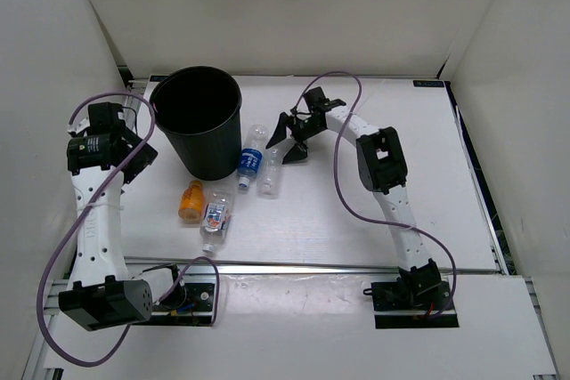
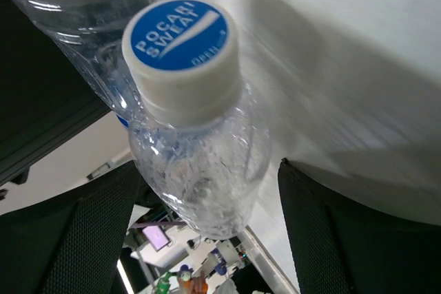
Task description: Put the plastic bottles in the bin
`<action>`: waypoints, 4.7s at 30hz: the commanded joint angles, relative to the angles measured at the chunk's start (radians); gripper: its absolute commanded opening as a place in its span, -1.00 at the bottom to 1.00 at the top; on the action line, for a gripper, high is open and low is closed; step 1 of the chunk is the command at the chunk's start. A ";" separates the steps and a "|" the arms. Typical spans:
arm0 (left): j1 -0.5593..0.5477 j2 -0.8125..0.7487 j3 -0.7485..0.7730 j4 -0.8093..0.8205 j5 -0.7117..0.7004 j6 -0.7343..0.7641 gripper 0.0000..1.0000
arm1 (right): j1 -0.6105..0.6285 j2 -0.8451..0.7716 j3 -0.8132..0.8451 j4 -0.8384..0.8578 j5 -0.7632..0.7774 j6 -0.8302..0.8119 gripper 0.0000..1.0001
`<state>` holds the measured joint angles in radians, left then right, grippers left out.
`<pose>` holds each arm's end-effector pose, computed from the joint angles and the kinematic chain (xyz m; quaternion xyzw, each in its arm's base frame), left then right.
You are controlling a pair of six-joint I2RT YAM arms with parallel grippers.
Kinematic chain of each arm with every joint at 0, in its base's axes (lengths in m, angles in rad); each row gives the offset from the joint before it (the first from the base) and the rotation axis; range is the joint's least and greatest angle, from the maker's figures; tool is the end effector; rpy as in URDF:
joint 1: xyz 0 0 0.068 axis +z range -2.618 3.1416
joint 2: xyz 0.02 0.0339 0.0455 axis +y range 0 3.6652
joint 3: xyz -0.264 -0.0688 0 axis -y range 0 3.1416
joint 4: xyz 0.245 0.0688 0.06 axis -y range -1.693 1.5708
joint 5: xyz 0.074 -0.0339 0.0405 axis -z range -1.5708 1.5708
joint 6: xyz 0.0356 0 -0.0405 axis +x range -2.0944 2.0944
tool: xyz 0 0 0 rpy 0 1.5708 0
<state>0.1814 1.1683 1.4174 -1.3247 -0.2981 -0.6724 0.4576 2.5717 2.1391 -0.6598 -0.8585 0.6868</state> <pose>0.1856 0.0447 0.3799 -0.4301 0.8576 0.0807 0.2701 0.4677 0.2604 0.1214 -0.0031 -0.8889 -0.4566 0.0378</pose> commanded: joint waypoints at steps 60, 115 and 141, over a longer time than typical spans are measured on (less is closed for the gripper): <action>-0.148 -0.151 0.086 -0.041 -0.032 0.050 1.00 | 0.305 -0.513 0.286 0.427 0.735 -0.285 1.00; -0.148 -0.412 -0.322 0.156 0.005 0.014 1.00 | 0.078 0.127 0.189 0.308 0.038 0.040 1.00; -0.148 -0.378 -0.311 0.191 -0.015 0.047 1.00 | -0.114 -0.126 -0.027 0.201 0.093 0.037 -0.80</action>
<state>0.0368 0.7727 1.1069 -1.1675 -0.2871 -0.5888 0.4213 2.5992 2.1437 -0.3573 -0.8062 0.7788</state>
